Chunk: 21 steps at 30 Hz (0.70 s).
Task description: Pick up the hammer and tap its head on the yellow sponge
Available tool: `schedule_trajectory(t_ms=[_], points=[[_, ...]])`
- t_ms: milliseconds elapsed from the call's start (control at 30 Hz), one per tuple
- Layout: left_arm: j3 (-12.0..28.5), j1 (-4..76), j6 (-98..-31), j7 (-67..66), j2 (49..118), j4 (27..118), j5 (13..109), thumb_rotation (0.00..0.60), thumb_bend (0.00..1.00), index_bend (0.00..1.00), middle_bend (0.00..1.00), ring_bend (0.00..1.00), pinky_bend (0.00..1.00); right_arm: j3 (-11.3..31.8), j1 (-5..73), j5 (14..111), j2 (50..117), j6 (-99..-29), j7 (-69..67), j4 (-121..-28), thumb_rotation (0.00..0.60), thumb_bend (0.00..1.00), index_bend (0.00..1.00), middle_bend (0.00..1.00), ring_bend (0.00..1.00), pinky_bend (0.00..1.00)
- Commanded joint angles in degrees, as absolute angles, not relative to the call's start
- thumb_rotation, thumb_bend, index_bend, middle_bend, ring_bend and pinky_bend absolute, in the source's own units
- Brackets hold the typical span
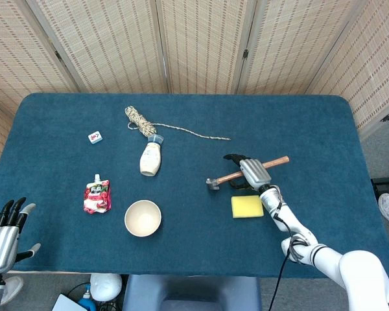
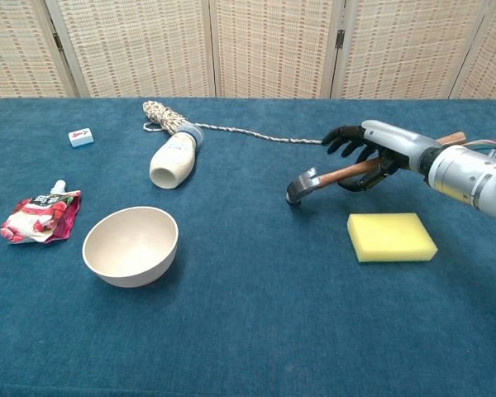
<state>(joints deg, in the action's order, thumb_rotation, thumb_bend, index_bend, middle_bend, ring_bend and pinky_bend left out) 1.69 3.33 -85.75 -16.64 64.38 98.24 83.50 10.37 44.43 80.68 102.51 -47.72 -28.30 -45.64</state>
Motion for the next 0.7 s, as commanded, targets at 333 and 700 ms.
schedule_trajectory(t_ms=[333, 700], points=[[2.84, 4.52, -84.86, -15.36, 65.39, 97.38, 82.95, 0.6, 0.14, 0.18, 0.1, 0.05, 0.23, 9.22, 36.52, 80.63, 88.05, -58.36, -20.0, -61.19, 0.6, 0.12, 0.0, 0.07, 0.04, 0.11], [4.13, 5.86, -84.0, -15.51, 68.06, 96.43, 81.58, 0.6, 0.14, 0.18, 0.1, 0.05, 0.23, 3.29, 20.76, 80.99, 69.69, -74.45, -8.02, -81.89, 0.6, 0.21, 0.3, 0.38, 0.3, 0.37]])
